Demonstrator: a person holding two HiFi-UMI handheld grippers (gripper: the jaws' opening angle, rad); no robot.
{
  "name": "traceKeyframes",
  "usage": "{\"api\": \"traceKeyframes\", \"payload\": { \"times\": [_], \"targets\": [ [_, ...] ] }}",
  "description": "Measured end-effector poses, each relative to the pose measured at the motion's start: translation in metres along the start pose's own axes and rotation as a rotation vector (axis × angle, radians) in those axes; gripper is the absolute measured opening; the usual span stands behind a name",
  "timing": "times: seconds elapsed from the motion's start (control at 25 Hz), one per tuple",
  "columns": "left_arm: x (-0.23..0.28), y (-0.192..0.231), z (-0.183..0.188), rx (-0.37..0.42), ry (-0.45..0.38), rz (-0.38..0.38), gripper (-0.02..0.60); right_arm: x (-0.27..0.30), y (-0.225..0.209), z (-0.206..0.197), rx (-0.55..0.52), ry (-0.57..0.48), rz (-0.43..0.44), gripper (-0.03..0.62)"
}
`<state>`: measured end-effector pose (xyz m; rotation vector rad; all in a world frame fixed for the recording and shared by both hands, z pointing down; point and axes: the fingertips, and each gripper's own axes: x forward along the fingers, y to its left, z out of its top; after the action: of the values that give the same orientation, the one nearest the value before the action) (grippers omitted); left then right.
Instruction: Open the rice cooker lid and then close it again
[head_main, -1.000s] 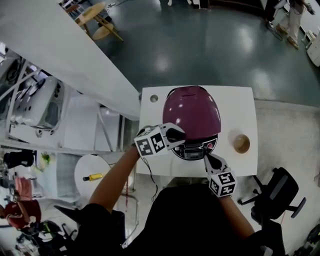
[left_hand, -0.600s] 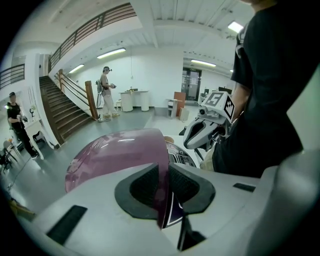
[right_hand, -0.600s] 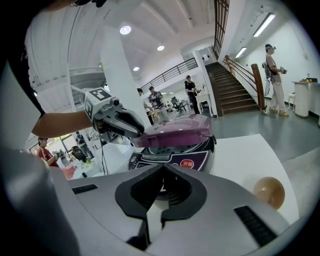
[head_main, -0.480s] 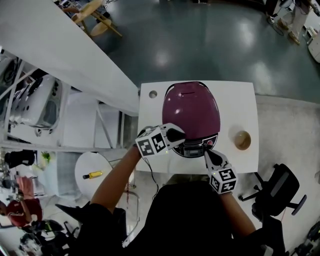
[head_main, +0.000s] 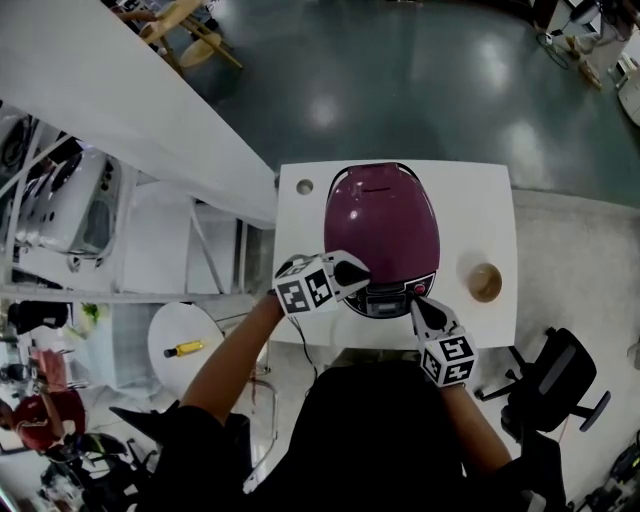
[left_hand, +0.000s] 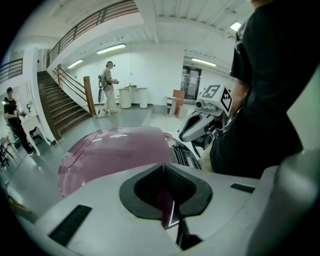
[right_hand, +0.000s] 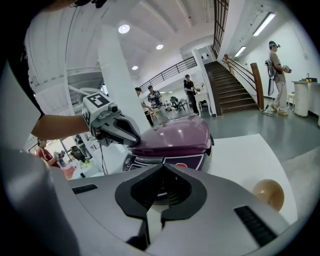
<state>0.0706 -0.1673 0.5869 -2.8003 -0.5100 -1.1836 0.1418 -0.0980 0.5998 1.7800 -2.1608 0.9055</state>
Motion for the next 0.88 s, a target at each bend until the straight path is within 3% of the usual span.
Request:
{"api": "traceKeyframes", "payload": {
  "times": [0.88],
  "targets": [
    [0.015, -0.001, -0.006, -0.031, 0.034, -0.054, 0.005, 0.020, -0.003, 0.013, -0.008, 0.023, 0.009, 0.000]
  ]
}}
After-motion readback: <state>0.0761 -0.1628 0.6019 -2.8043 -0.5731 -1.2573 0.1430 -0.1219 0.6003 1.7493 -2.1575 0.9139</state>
